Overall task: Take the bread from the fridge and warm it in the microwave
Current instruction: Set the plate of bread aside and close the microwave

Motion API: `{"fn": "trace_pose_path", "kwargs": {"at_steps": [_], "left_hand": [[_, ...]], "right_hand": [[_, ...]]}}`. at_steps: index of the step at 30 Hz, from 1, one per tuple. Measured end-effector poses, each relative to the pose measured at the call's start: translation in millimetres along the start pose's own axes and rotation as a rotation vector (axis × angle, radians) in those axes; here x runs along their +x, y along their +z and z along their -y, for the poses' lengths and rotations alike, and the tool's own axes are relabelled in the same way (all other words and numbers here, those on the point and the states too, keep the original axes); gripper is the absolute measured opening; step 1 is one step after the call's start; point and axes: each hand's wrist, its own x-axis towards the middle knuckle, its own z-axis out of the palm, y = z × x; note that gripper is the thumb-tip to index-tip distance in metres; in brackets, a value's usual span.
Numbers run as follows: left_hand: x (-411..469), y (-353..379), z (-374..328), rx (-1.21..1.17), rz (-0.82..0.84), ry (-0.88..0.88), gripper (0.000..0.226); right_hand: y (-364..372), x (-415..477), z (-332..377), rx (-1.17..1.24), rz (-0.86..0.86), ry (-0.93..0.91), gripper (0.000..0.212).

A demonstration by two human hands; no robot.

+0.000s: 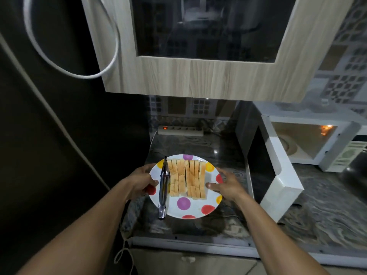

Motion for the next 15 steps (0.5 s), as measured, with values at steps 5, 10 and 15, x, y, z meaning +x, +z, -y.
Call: {"fn": "trace_pose_path", "kwargs": {"at_steps": [5, 10, 15], "left_hand": [[43.8, 3.4, 12.6, 0.051, -0.016, -0.019, 0.059], [94.1, 9.6, 26.7, 0.122, -0.05, -0.016, 0.057], [128.9, 17.9, 34.5, 0.175, -0.093, -0.026, 0.052]], "right_hand": [[11.2, 42.8, -18.0, -0.004, -0.03, 0.024, 0.048], [18.6, 82.8, -38.9, -0.023, -0.03, 0.066, 0.048], [23.9, 111.4, -60.5, -0.071, -0.033, 0.113, 0.062]]}}
